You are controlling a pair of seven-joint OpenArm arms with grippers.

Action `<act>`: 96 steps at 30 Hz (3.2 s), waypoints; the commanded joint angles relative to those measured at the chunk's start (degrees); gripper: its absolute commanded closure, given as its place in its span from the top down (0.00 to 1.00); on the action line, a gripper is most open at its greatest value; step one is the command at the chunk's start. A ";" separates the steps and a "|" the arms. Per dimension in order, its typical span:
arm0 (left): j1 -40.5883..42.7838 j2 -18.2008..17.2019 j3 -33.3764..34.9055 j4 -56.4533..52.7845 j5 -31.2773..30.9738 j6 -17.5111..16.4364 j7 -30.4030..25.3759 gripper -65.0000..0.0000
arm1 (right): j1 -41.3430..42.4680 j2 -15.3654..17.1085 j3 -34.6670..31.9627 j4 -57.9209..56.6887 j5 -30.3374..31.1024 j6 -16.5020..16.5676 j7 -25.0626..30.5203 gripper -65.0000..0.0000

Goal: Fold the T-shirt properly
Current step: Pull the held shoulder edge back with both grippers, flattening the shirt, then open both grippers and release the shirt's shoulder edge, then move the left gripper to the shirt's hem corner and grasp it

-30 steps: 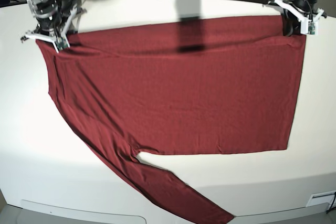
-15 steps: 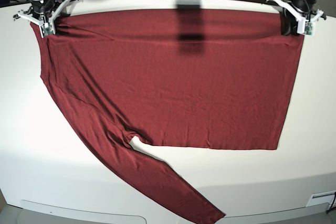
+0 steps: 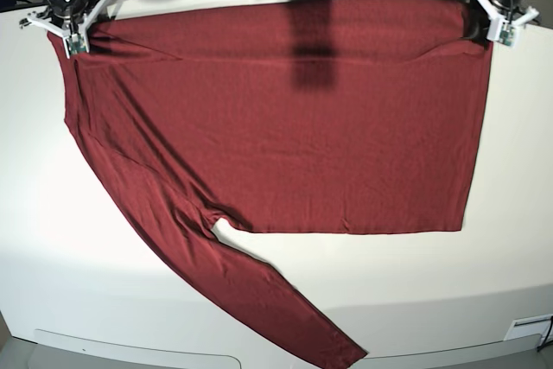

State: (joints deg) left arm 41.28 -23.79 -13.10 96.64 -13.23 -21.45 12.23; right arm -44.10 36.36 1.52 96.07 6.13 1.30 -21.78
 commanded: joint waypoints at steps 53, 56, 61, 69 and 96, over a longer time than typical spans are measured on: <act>-60.57 -0.98 -3.78 -46.34 -6.73 -6.47 9.27 0.26 | 60.22 0.61 15.28 -28.72 39.76 36.65 -21.64 0.00; -64.00 -0.98 -3.69 -51.87 -4.72 -6.51 5.95 0.26 | 60.85 0.61 15.28 -30.12 39.78 37.68 -21.59 0.00; -69.59 -0.37 -3.67 -59.69 -4.72 -10.23 4.17 0.26 | 60.89 0.63 15.28 -30.12 41.81 38.70 -21.55 0.11; -74.75 2.80 -3.67 -67.21 2.73 -10.29 0.07 0.27 | 60.92 0.63 15.28 -30.12 44.22 38.70 -21.57 0.35; -76.39 8.98 -3.67 -73.81 19.91 -5.55 -9.01 0.26 | 60.92 0.66 15.28 -30.12 44.24 38.70 -22.40 0.35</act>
State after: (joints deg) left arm -33.69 -14.41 -16.58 22.46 6.42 -27.00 2.50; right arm 15.38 35.68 16.40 65.19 49.45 39.48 -45.15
